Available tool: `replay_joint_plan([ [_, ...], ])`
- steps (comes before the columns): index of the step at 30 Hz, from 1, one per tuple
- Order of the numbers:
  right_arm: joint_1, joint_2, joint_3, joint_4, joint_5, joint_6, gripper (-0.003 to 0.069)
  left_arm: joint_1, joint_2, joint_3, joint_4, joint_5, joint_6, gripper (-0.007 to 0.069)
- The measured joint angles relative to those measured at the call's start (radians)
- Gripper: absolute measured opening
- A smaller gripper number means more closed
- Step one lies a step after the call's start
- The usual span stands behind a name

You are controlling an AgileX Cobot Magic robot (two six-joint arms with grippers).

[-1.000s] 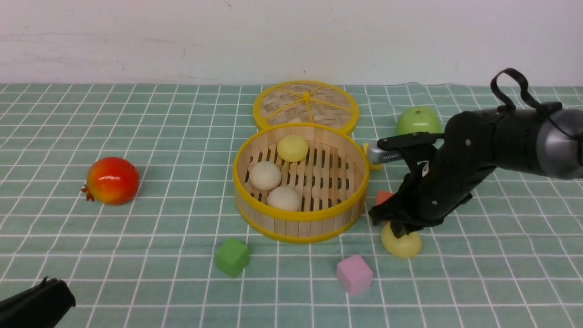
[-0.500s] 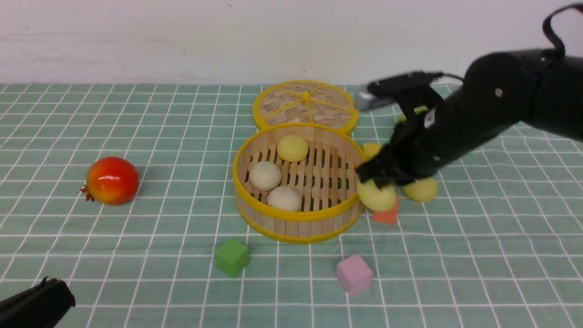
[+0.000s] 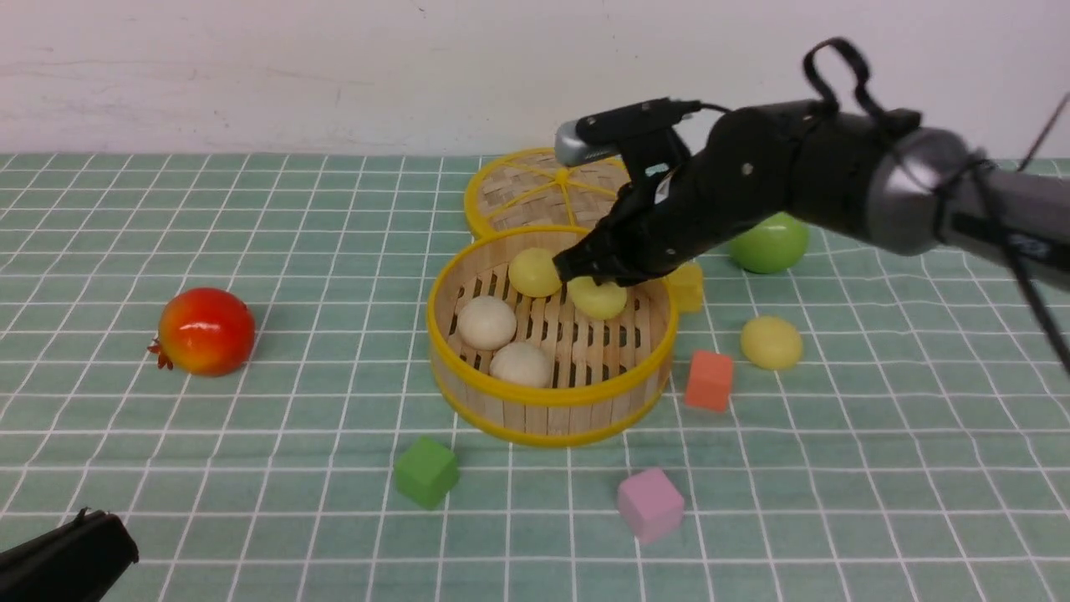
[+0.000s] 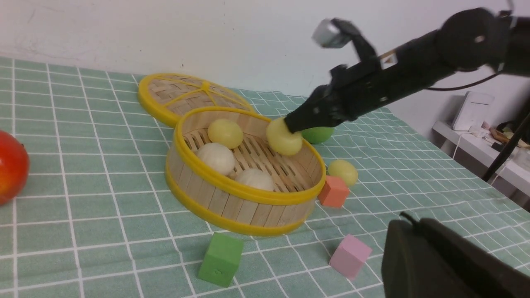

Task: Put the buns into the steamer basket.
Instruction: Use the right arm to put the steamed stuffed bun into the steamer, then use the right arm to grab a steamed stuffed bun

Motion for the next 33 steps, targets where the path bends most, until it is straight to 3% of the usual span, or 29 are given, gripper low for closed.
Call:
replay_joint_plan([
  [7, 0.001, 0.094, -0.022, 0.001, -0.065, 0.001, 0.0052, 0.000, 0.000, 0.000, 0.000, 0.000, 0.000, -0.0004],
  [12, 0.016, 0.098, -0.026, 0.000, -0.078, 0.001, 0.0189, 0.000, 0.000, 0.000, 0.000, 0.000, 0.000, -0.0004],
  [13, 0.022, 0.096, -0.028, 0.000, -0.079, 0.001, 0.0256, 0.000, 0.000, 0.000, 0.000, 0.000, 0.000, -0.0004],
  [14, 0.024, 0.095, -0.028, 0.000, -0.076, 0.001, 0.0276, 0.000, 0.000, 0.000, 0.000, 0.000, 0.000, -0.0004],
  [15, 0.027, 0.088, -0.035, -0.002, -0.060, 0.001, 0.0356, 0.000, 0.000, 0.000, 0.000, 0.000, 0.000, -0.0004],
  [19, 0.028, 0.005, -0.051, -0.053, 0.083, 0.001, 0.0508, 0.000, 0.000, 0.000, 0.000, 0.000, 0.000, -0.0001],
  [21, 0.026, -0.069, -0.059, -0.128, 0.187, 0.002, 0.0539, 0.000, 0.000, 0.000, 0.000, 0.000, 0.000, 0.0001],
  [24, 0.014, -0.128, -0.061, -0.204, 0.275, 0.023, 0.0537, 0.000, 0.000, 0.000, 0.000, 0.000, 0.000, 0.0003],
  [28, -0.080, -0.186, -0.030, -0.368, 0.448, 0.155, 0.0457, 0.000, 0.000, 0.000, 0.000, 0.000, 0.000, 0.0006],
  [31, -0.161, -0.177, 0.032, -0.364, 0.474, 0.214, 0.0394, 0.000, 0.000, 0.000, 0.000, 0.000, 0.000, 0.0008],
  [33, -0.235, -0.147, 0.093, -0.284, 0.441, 0.215, 0.0335, 0.000, 0.000, 0.000, 0.000, 0.000, 0.000, 0.0012],
])
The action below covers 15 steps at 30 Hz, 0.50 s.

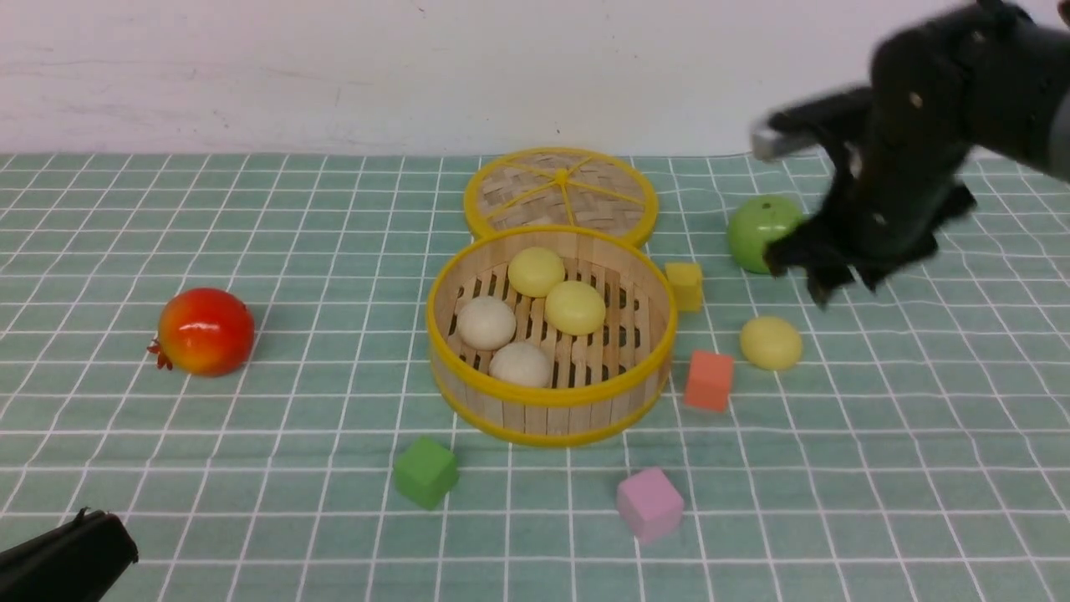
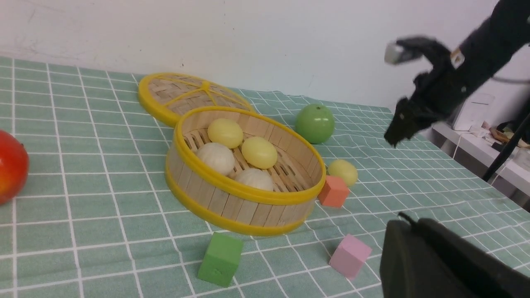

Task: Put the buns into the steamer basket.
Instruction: Use the right arm to grab a steamed stuffed bun

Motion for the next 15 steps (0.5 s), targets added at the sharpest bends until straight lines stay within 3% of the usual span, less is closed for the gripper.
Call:
replay_joint_plan([
  [7, -0.073, 0.081, 0.022, 0.255, -0.173, -0.097, 0.0310, 0.000, 0.000, 0.000, 0.000, 0.000, 0.000, 0.0019],
  [15, -0.080, 0.124, 0.022, 0.342, -0.269, -0.146, 0.0314, 0.000, 0.000, 0.000, 0.000, 0.000, 0.000, 0.0022],
])
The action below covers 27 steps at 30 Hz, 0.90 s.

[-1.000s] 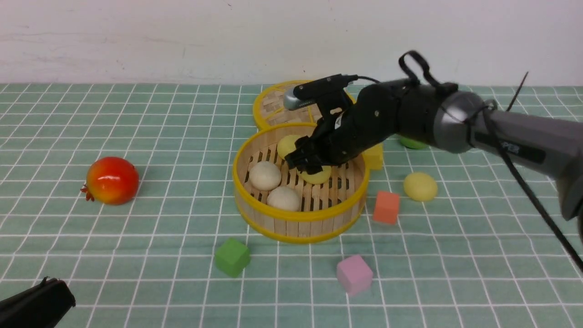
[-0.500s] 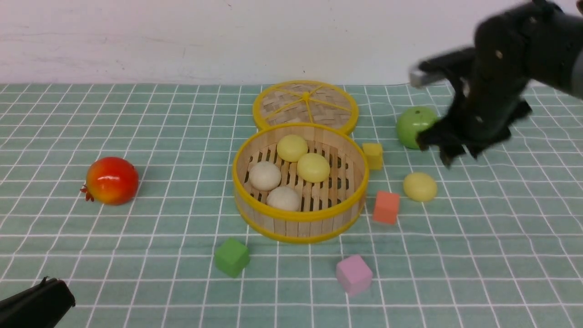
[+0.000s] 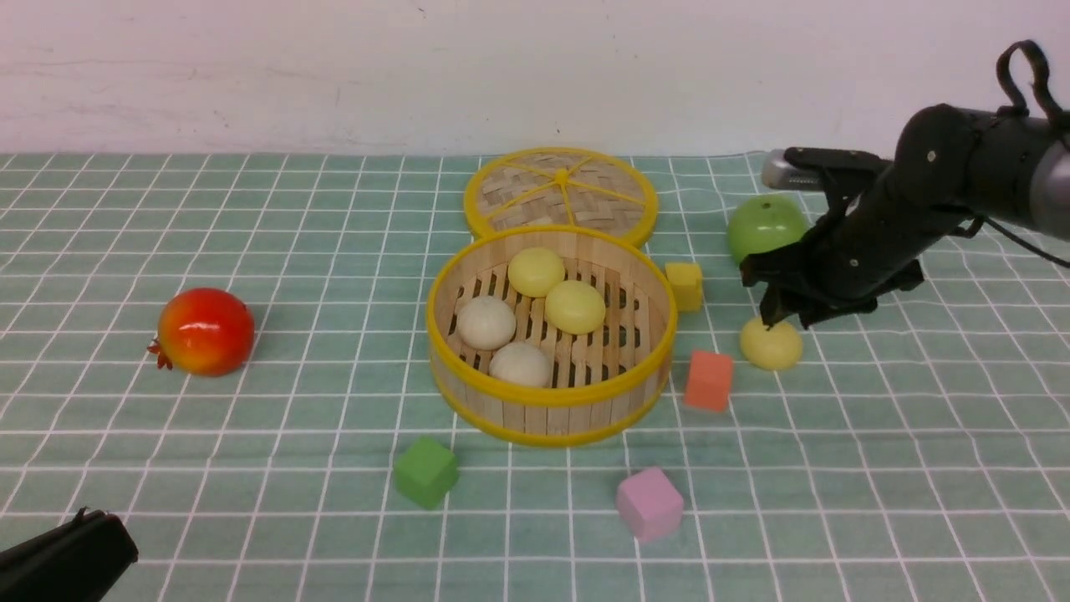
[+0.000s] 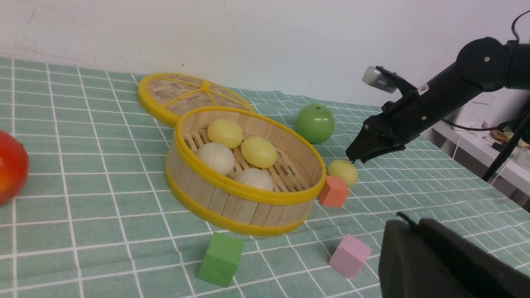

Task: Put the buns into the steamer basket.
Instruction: Use the right arm to grab a steamed stuffed bun

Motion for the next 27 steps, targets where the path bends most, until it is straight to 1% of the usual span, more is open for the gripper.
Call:
replay_joint_plan([
  [9, -0.001, 0.037, 0.000, 0.003, -0.033, -0.009, 0.0314, 0.000, 0.000, 0.000, 0.000, 0.000, 0.000, 0.0023],
  [11, -0.001, 0.037, 0.000, 0.003, -0.034, -0.015, 0.0304, 0.000, 0.000, 0.000, 0.000, 0.000, 0.000, 0.0023],
  [17, -0.001, 0.046, 0.000, 0.003, -0.057, -0.028, 0.0206, 0.000, 0.000, 0.000, 0.000, 0.000, 0.000, 0.0027],
  [24, -0.001, 0.050, -0.001, 0.003, -0.066, -0.035, 0.0150, 0.000, 0.000, 0.000, 0.000, 0.000, 0.000, 0.0034],
  [25, -0.001, 0.050, -0.001, 0.003, -0.066, -0.043, 0.0126, 0.000, 0.000, 0.000, 0.000, 0.000, 0.000, 0.0036],
  [26, -0.001, 0.050, -0.001, 0.003, -0.067, -0.051, 0.0087, 0.000, 0.000, 0.000, 0.000, 0.000, 0.000, 0.0038],
  [27, -0.001, 0.050, -0.001, 0.003, -0.067, -0.054, 0.0080, 0.000, 0.000, 0.000, 0.000, 0.000, 0.000, 0.0038],
])
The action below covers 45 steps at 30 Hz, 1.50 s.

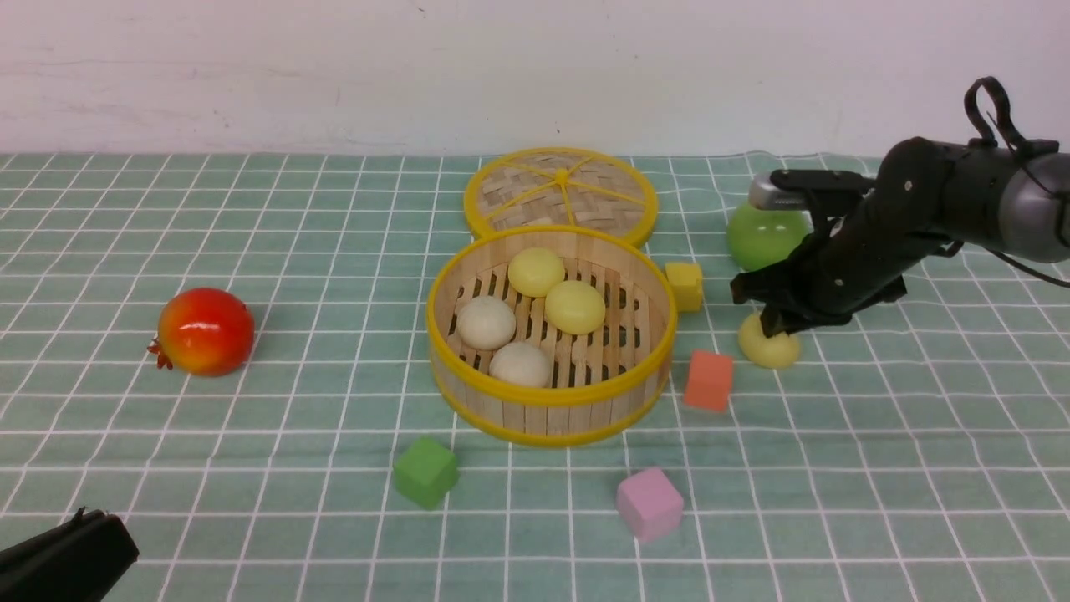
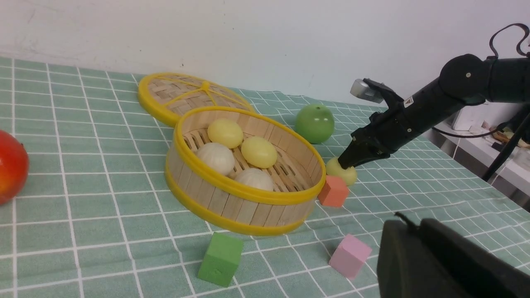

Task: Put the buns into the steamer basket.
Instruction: Use the right arm to grab a steamed stuffed bun, then use the right arm to put the steamed stuffed bun into the steamer

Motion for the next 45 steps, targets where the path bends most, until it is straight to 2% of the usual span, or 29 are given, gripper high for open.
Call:
replay_joint_plan([
  [1, 0.000, 0.000, 0.000, 0.000, 0.003, -0.014, 0.0025, 0.000, 0.000, 0.000, 0.000, 0.000, 0.000, 0.0039],
  [4, 0.000, -0.007, 0.000, 0.000, 0.020, -0.035, 0.0000, 0.000, 0.000, 0.000, 0.000, 0.000, 0.000, 0.0039],
  [10, 0.019, -0.112, 0.001, 0.001, 0.066, -0.085, 0.0000, 0.000, 0.000, 0.000, 0.000, 0.000, 0.000, 0.0050],
  [16, 0.142, -0.259, 0.000, 0.037, 0.066, -0.156, 0.0000, 0.000, 0.000, 0.000, 0.000, 0.000, 0.000, 0.0057],
  [18, 0.206, -0.256, 0.000, 0.048, 0.070, -0.165, 0.0000, 0.000, 0.000, 0.000, 0.000, 0.000, 0.000, 0.0059],
  [23, 0.288, -0.189, 0.000, 0.054, 0.041, -0.178, 0.0003, 0.000, 0.000, 0.000, 0.000, 0.000, 0.000, 0.0067],
  [32, 0.304, -0.082, 0.001, 0.056, -0.034, -0.182, 0.0019, 0.000, 0.000, 0.000, 0.000, 0.000, 0.000, 0.0074],
  [36, 0.304, -0.047, 0.001, 0.056, -0.047, -0.182, 0.0067, 0.000, 0.000, 0.000, 0.000, 0.001, 0.000, 0.0074],
  [39, 0.304, -0.036, 0.001, 0.057, -0.068, -0.182, 0.0195, 0.000, 0.000, 0.000, 0.000, 0.001, 0.000, 0.0077],
  [40, 0.304, -0.036, 0.001, 0.057, -0.069, -0.182, 0.0195, 0.000, 0.000, 0.000, 0.000, 0.001, 0.000, 0.0077],
  [41, 0.304, -0.036, -0.001, 0.058, -0.073, -0.182, 0.0274, 0.000, 0.000, 0.000, 0.000, 0.001, 0.000, 0.0078],
  [43, 0.304, -0.042, -0.002, 0.059, -0.067, -0.182, 0.0386, 0.000, 0.000, 0.000, 0.000, 0.001, 0.000, 0.0079],
  [44, 0.304, -0.042, -0.002, 0.059, -0.067, -0.182, 0.0395, 0.000, 0.000, 0.000, 0.000, 0.001, 0.000, 0.0080],
  [45, 0.304, -0.058, -0.002, 0.059, -0.046, -0.182, 0.0457, 0.000, 0.000, 0.000, 0.000, 0.001, 0.000, 0.0080],
])
